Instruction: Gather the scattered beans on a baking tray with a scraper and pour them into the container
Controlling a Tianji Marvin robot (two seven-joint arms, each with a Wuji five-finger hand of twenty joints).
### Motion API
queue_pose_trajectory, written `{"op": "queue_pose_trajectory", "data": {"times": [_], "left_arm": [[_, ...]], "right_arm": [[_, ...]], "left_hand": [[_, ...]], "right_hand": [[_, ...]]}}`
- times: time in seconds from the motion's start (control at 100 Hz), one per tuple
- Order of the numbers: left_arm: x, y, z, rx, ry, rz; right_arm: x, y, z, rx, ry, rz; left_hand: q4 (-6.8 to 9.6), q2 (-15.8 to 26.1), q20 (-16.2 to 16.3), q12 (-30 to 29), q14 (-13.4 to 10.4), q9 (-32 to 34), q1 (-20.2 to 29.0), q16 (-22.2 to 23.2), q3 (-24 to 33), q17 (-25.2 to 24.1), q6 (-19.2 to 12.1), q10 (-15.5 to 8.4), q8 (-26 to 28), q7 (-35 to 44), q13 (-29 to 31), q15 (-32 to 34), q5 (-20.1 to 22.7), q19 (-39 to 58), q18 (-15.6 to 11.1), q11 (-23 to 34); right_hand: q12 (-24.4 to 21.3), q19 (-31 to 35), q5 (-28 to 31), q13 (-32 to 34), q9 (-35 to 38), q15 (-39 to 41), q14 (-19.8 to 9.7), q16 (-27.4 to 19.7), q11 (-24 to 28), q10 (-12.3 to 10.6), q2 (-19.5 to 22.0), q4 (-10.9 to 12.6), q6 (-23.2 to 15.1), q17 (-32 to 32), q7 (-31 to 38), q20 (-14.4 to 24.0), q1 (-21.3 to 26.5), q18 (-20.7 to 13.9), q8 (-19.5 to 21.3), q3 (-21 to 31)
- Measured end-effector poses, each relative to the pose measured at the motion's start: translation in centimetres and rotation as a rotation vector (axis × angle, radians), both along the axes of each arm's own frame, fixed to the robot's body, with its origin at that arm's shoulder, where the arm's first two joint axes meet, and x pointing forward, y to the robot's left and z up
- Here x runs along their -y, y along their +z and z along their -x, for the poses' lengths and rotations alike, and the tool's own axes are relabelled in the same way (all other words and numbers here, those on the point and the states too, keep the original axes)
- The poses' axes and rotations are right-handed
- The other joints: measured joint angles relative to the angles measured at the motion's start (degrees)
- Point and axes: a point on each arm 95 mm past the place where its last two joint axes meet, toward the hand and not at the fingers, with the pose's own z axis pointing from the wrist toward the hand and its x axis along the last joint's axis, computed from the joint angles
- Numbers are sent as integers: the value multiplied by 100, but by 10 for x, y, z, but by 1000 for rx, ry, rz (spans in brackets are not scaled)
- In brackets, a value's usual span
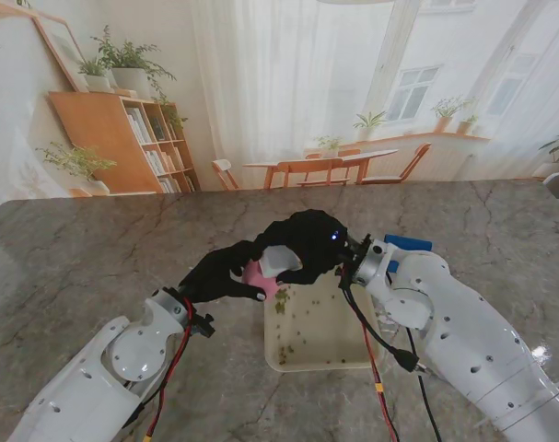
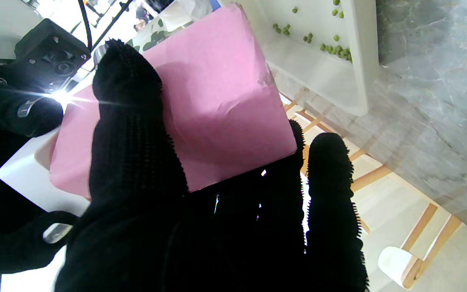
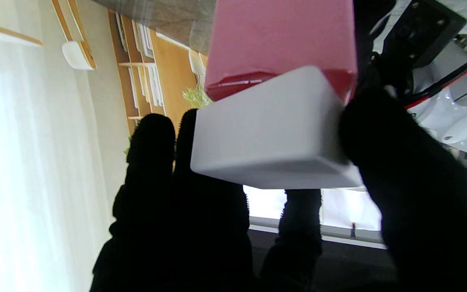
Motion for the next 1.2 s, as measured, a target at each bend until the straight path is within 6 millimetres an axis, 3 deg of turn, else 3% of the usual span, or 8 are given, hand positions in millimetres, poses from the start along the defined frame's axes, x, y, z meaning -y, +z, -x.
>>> {"op": "queue_pose_trajectory", "data": {"times": [0.11, 0.21, 0.29, 0.54, 0.61, 0.7, 0.97, 1.2], "left_arm": [[-1, 1, 0, 3, 5, 3], [-1, 2, 0, 3, 9, 2], [-1, 2, 0, 0, 10, -4], [-2, -1, 0, -5, 14, -28], [-2, -1, 0, -5, 14, -33], [-2, -1, 0, 0, 15, -40], [-4, -2, 1, 1, 21, -38], [-5, -2, 1, 0, 25, -36]], "right_arm": [[0, 1, 0, 29, 19, 5], [1, 1, 1, 26, 19, 35], [4, 5, 3, 22, 16, 36], [7, 13, 8, -139, -166, -128], [4, 12, 11, -229, -277, -79], [-3, 9, 15, -317, -333, -73], [-19, -1, 20, -339, -380, 9], [-25, 5, 20, -258, -367, 59]], "left_hand": [[0, -11, 1, 0, 0, 0, -1, 0, 0, 1, 0, -9, 0, 27, 2, 0, 0, 0, 0, 0], [0, -11, 2, 0, 0, 53, -37, 0, 0, 1, 1, -11, 0, 62, 66, 10, -1, 0, 1, 0], [0, -11, 2, 0, 0, 60, -37, 0, 0, 1, 0, -11, 0, 64, 68, 11, -1, 0, 1, 0], [0, -11, 2, 0, 0, 62, -37, 21, 0, 5, 1, -11, 0, 65, 69, 12, -1, -1, 2, 0], [0, -11, 2, 0, 0, 62, -37, 22, 0, 6, 1, -11, 0, 65, 70, 12, -1, -1, 2, 0], [0, -11, 2, 0, 0, 62, -37, 23, 0, 7, 1, -11, 0, 65, 70, 12, -1, -1, 2, 0], [0, -11, 3, 0, 0, 62, -37, 34, 0, 9, 1, -11, 0, 66, 70, 13, -1, -1, 2, 0], [0, 0, 4, 53, 0, 87, -37, 73, 0, 10, 8, -4, -11, 66, 71, 71, -1, -1, 2, 0]], "right_hand": [[-237, -351, -72, -244, -253, -239, -5, -170, -140, -40, 52, -24, -78, -594, -8, -172, 3, 60, -340, 370], [-558, -566, -499, -1231, -1140, -126, -102, -398, -10, -291, 598, 677, 240, -1828, -702, -149, -495, 504, -620, 956], [-693, -591, -698, -2030, -1707, -132, 203, -483, 70, -400, 1050, 863, 820, -2695, -1253, 56, -1300, 822, -635, 1028], [-760, -681, -894, -3039, -2482, -502, 1042, -510, -738, 457, 3255, 1153, 2168, -3681, -3262, 123, -2248, 1383, 62, -1761], [-736, -639, -954, -2712, -2511, -544, 1194, -179, -1040, 725, 4080, 1366, 2407, -3374, -3734, 504, -2035, 1550, 348, -2977], [-532, -216, -800, -2335, -2254, -186, 1288, 268, -1243, 917, 4455, 1455, 2542, -2881, -3922, 1234, -1770, 1714, 483, -3617], [230, 1118, -799, -1816, -2106, 1867, 1464, 1582, -1387, 1270, 4233, 1457, 2700, -1606, -3895, 2644, -1827, 1796, 775, -3502], [1309, 1538, 99, -827, -1177, 2809, 536, 1522, -17, 785, 2820, 1625, 2454, -103, -3012, 2336, -539, 718, 1436, -2956]]}}
